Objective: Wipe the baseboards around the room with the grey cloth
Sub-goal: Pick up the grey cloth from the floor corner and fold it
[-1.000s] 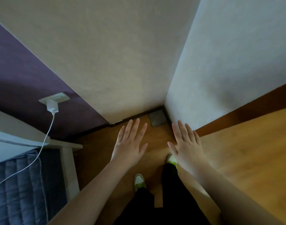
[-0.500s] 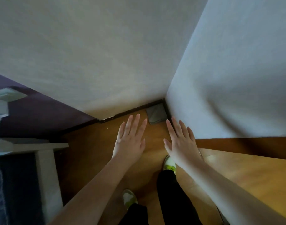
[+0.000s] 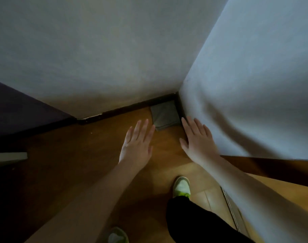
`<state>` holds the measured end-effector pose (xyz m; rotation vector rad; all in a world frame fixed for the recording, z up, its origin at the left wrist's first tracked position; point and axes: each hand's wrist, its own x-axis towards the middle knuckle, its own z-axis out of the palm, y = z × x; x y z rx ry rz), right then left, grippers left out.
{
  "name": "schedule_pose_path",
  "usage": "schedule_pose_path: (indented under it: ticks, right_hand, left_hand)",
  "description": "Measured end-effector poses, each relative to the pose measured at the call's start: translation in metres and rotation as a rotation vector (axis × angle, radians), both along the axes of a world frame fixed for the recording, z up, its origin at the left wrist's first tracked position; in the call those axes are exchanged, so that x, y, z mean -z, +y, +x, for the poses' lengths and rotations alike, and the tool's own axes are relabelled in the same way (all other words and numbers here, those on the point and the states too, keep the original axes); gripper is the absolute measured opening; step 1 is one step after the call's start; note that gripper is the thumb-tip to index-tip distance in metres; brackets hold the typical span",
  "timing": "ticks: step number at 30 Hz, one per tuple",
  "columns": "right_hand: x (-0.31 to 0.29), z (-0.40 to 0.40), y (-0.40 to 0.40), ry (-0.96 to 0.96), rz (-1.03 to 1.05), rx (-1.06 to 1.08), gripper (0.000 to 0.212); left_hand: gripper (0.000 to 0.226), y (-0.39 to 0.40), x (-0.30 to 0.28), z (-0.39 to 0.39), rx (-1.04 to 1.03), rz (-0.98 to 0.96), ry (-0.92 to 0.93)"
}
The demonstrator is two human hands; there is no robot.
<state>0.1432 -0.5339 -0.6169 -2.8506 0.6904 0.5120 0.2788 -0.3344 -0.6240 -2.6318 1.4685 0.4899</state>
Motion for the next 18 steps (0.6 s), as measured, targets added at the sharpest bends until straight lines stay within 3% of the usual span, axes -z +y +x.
schedule_pose_path:
  ticks: [11, 18]
  right_hand:
    - [0.191, 0.019, -0.02, 0.086, 0.076, -0.166, 0.073]
    - [0.276, 0.039, -0.027, 0.179, 0.062, -0.202, 0.06]
  left_hand:
    - [0.071, -0.012, 0.178, 0.014, 0.028, 0.105, 0.064]
    - [0.067, -0.02, 0.258, 0.02, 0.15, 0.152, 0.098]
